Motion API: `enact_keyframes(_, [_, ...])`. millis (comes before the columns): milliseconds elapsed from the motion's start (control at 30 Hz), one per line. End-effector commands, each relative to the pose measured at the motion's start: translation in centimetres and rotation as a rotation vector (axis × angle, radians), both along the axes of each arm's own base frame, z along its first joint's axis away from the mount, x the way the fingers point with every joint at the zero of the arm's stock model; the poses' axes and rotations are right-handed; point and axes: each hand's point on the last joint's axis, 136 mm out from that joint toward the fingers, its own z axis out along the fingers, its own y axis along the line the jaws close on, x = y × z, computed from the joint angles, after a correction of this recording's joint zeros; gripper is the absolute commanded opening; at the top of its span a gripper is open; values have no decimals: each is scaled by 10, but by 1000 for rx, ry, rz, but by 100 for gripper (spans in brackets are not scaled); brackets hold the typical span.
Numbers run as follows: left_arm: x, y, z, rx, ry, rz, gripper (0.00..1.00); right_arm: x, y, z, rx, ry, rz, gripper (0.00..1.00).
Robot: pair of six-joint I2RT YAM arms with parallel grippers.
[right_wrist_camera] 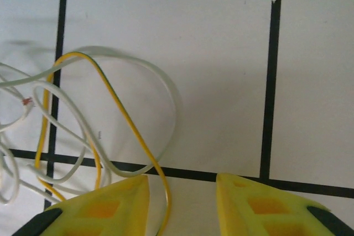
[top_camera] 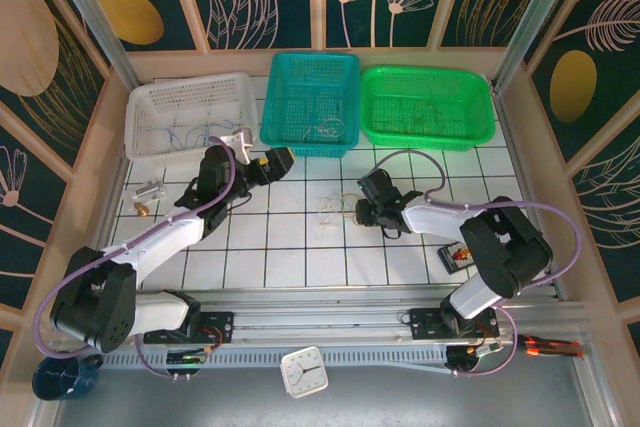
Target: Untangle the cables
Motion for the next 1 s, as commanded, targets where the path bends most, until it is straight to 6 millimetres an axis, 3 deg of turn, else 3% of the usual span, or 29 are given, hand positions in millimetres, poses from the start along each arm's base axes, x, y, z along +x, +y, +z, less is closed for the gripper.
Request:
enact_keyframes(0, [2, -4, 4, -22, -20, -4, 99, 0, -3, -7, -35, 5, -15, 33])
enact_keyframes(167, [1, -6, 1, -21, -15, -6, 99, 0, 2, -16, -20, 25, 0, 19])
enact_keyframes(367, [1, -5, 1, -16, -18, -6, 99, 5, 19, -7, 41, 13, 32, 0])
enact_keyframes(467, [0, -5, -2, -6, -16, -8, 99, 11, 27, 15, 83, -25, 43, 0])
enact_keyframes(633, [-1, -5, -4, 0, -14, -13, 99, 21, 35, 72, 168, -137, 46, 0])
enact_keyframes(800, [-3, -7, -2, -10, -20, -26, 99, 25, 39, 123, 252, -234, 51, 0])
enact_keyframes(967, [-6, -10, 2, -26, -35, -49, 99, 24, 48, 163, 345, -305, 86, 0])
